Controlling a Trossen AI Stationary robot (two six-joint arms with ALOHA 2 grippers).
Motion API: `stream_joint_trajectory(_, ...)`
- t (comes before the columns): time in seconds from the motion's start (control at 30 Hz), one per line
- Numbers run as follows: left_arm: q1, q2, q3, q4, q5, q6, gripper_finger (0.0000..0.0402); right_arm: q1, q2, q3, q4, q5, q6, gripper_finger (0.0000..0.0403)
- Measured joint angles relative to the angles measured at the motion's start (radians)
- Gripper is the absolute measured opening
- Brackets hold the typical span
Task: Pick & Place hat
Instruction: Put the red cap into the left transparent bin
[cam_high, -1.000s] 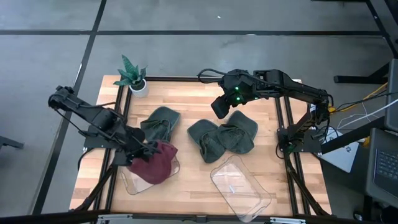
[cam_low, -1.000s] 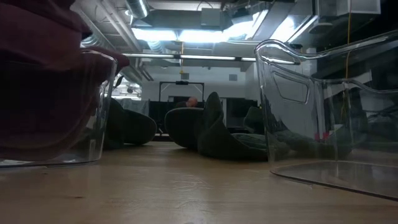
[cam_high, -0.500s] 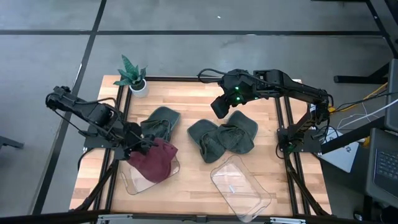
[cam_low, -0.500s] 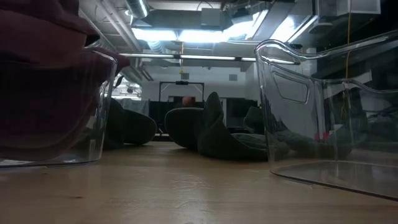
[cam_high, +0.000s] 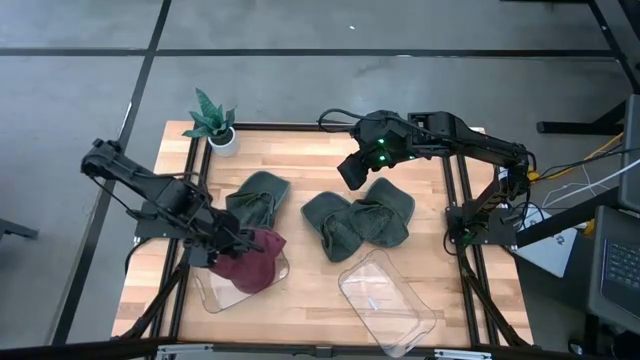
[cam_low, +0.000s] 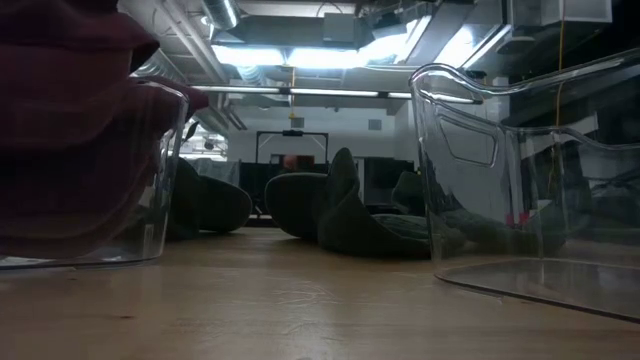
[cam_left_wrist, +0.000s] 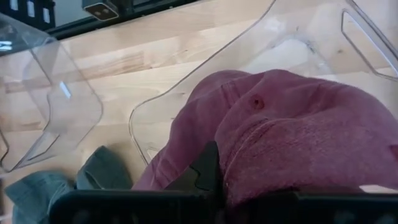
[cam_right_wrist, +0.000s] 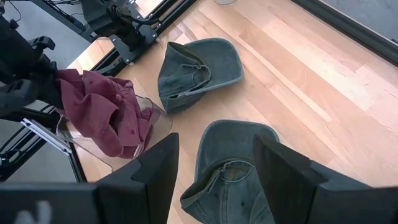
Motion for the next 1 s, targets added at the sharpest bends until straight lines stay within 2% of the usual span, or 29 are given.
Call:
stream_joint_trajectory(0.43, 0.0, 0.119, 0.0, 0.056, 0.001, 0.038, 0.0004, 0.0, 0.0, 0.0, -0.001, 0.0, -0.004, 0.0205)
stream_joint_trajectory(0.77, 0.0, 0.144, -0.001, 0.056, -0.016, 0.037, 0.0004, 0.0, 0.0, 0.0, -0.002, -0.001, -0.03, 0.0205)
stream_joint_trajectory(1.0, 0.0, 0.094, -0.122, 0.171, -0.095, 0.028, 0.0004, 0.0, 0.0, 0.0, -0.002, -0.001, -0.053, 0.0205)
